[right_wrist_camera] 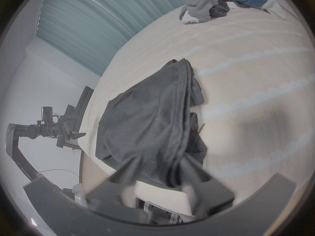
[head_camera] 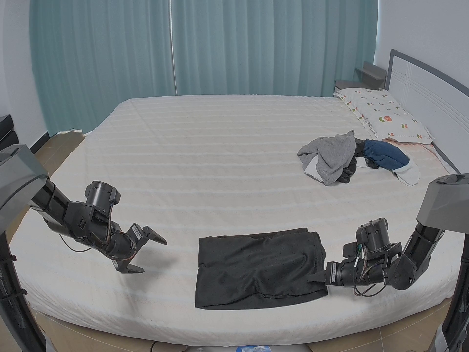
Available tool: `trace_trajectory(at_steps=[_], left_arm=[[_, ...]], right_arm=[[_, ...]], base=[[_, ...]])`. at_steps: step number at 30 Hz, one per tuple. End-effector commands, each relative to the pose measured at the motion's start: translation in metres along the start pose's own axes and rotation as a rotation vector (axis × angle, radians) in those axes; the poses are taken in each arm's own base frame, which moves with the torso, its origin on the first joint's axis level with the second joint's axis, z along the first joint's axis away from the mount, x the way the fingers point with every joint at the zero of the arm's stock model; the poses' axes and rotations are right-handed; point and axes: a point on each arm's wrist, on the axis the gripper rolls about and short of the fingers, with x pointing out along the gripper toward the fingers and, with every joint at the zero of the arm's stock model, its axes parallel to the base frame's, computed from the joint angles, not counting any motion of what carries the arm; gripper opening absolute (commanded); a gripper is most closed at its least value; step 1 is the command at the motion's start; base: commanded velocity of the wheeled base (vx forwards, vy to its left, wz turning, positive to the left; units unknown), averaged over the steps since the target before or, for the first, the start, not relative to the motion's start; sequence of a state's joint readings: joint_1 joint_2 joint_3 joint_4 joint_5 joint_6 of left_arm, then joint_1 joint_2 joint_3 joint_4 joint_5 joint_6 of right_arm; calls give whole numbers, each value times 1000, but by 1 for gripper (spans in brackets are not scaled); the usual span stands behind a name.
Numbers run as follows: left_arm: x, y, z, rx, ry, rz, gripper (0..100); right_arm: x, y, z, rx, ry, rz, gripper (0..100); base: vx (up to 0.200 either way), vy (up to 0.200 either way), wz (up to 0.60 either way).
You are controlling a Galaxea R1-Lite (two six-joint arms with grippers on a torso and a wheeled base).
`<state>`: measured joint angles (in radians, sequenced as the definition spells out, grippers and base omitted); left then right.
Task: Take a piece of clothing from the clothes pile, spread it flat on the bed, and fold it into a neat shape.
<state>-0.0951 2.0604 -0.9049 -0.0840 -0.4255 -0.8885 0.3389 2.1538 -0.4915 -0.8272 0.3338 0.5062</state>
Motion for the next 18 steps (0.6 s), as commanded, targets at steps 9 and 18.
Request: trace_trajectory(at_steps=[9,18], left_arm=[[1,0,1,-1,1,2,100],[1,0,1,-1,1,2,100]], right_arm=[[-14,-5,-2,11,-23,-34,0],[-26,-10,-6,11,-25,-47,0]], base=[[0,0,0],[0,0,0]])
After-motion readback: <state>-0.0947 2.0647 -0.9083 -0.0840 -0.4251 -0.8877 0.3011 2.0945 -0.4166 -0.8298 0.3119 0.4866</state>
